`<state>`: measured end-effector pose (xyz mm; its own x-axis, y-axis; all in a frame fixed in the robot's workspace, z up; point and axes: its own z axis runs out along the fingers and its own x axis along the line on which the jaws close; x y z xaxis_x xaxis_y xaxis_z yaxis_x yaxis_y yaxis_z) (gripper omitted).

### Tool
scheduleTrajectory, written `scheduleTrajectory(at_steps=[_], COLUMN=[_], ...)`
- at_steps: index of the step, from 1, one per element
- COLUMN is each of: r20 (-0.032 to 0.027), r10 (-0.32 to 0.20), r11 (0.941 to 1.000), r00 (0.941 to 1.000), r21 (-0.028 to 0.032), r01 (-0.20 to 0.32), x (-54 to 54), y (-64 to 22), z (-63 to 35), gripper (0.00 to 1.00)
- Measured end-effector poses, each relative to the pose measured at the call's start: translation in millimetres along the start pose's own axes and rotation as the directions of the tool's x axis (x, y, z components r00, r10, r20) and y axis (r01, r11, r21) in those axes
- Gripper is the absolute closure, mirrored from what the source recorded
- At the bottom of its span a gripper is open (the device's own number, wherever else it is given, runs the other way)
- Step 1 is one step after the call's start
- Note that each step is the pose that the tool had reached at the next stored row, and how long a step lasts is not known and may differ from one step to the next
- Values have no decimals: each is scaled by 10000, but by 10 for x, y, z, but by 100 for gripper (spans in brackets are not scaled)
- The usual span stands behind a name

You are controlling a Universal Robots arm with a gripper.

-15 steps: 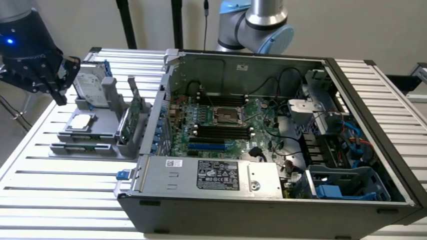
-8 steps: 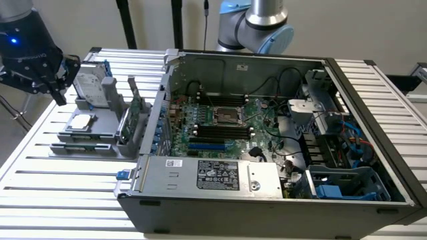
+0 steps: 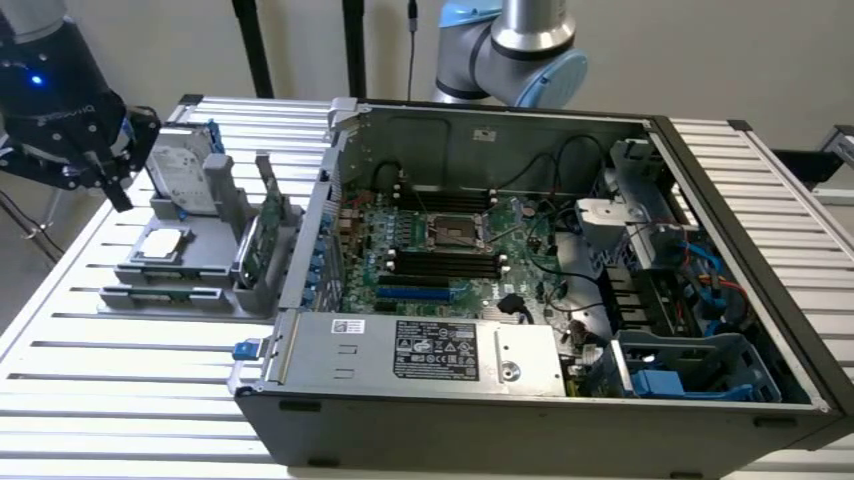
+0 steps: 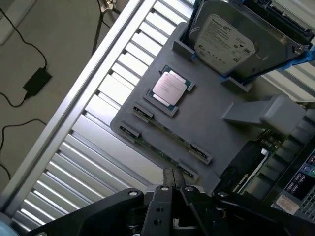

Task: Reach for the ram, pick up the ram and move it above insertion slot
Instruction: 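Pick up the ram and move it above insertion slot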

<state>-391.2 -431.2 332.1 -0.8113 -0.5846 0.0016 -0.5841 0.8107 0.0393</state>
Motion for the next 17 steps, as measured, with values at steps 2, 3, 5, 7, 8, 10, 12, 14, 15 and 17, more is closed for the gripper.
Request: scheduleTrajectory(at_steps=[2, 3, 5, 7, 8, 10, 12, 14, 15, 17], r20=[-14, -21, -32, -46, -52, -64, -77, -89, -94, -105], r10=[-366, -545, -903, -1266, -1455, -1810, -2162, -2523, -2697, -3046], r11=[9993, 9985, 9959, 9919, 9894, 9835, 9763, 9676, 9630, 9525], r00=[9993, 9985, 9959, 9919, 9893, 9835, 9763, 9676, 9629, 9524], r21=[-1, -3, -5, -8, -10, -13, -17, -21, -23, -29], r01=[366, 545, 903, 1266, 1455, 1810, 2162, 2523, 2696, 3046], x=[0, 0, 0, 0, 0, 0, 0, 0, 0, 0], y=[0, 0, 0, 0, 0, 0, 0, -1, -1, -1], z=[0, -1, 0, -1, 0, 0, -1, -1, 0, 0], gripper=[89, 89, 89, 89, 89, 89, 89, 89, 89, 89])
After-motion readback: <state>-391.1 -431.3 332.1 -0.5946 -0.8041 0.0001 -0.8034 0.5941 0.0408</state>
